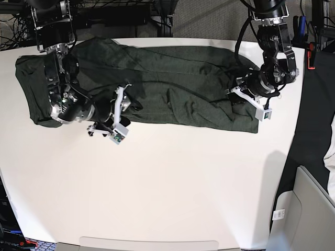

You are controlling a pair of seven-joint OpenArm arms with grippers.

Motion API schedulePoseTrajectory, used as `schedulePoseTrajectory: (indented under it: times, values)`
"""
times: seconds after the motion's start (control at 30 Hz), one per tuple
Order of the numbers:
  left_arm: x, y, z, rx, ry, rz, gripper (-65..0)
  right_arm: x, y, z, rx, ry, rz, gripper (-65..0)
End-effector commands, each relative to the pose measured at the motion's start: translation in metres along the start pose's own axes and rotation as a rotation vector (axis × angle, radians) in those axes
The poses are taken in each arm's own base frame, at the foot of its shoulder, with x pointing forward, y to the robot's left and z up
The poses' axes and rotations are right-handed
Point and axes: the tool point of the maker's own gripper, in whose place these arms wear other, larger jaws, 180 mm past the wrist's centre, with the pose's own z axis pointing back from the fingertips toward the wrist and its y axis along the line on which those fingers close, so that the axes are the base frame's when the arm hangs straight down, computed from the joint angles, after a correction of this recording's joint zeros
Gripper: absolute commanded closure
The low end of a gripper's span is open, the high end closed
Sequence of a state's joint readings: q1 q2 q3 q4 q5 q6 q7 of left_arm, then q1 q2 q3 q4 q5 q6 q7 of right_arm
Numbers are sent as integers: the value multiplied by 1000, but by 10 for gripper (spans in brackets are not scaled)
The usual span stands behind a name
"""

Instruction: Fold the T-shirt properly

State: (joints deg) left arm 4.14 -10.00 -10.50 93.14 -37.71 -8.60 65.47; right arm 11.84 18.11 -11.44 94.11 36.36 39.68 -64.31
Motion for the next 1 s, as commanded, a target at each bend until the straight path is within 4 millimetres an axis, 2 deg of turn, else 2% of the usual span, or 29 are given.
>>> schedulePoseTrajectory:
  times: [0.0,0.07,0.3,0.47,0.6,0.73,0.8,0.97]
  values:
    - [4,0,3,5,2,-13,0,14,-8,10,-19,-51,15,-348]
    - [8,-1,5,6,-11,-23,0,8,-14,15,-37,-47,-1,-348]
    - [14,0,6,16,-45,-21,-6,9,-20,18,-54,-59,-10,-349]
    - [12,33,10,189,-46,145,-96,12,-34,27,-94,-85,-37,-349]
    - [13,49,16,267,-59,253,-163,12,-41,33,-116,-92,-47,-349]
    - [13,55,19,296,-67,302,-195,7,-53,43,-153,-101,-76,-349]
    - [15,55,19,298,-69,297,-210,-1,-61,51,-181,-95,-97,-349]
    - [36,49,36,294,-138,251,-243,-12,-81,72,-245,-95,-127,-349]
